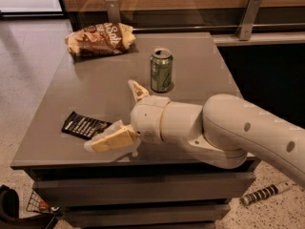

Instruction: Move rxbar chocolate near brown chip bag

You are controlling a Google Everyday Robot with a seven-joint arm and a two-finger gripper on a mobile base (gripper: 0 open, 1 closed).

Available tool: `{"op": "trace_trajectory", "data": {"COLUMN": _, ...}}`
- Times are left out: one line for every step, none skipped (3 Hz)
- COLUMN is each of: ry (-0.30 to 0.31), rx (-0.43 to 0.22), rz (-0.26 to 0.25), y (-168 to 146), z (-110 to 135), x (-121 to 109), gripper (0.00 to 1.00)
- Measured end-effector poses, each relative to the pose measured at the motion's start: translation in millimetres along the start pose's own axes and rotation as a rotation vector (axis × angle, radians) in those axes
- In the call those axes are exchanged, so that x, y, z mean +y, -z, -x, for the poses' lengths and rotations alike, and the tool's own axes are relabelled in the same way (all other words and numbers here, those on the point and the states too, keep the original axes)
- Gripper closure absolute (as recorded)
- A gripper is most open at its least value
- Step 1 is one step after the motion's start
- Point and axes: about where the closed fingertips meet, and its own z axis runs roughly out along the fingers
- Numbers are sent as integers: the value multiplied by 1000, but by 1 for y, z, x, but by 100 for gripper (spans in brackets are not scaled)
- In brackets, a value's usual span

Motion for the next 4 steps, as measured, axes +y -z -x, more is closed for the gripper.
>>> {"op": "trace_trajectory", "data": {"ry": 5, "rx": 16, "rz": 5, "y": -19, "z": -8, "x": 9, "gripper": 0}}
{"op": "trace_trajectory", "data": {"ry": 12, "rx": 34, "rz": 18, "y": -39, "z": -15, "x": 15, "gripper": 0}}
{"op": "trace_trajectory", "data": {"ry": 14, "rx": 63, "rz": 20, "y": -52, "z": -22, "x": 18, "gripper": 0}}
{"op": "trace_trajectory", "data": {"ry": -5, "rx": 79, "rz": 18, "y": -58, "z": -32, "x": 23, "gripper": 0}}
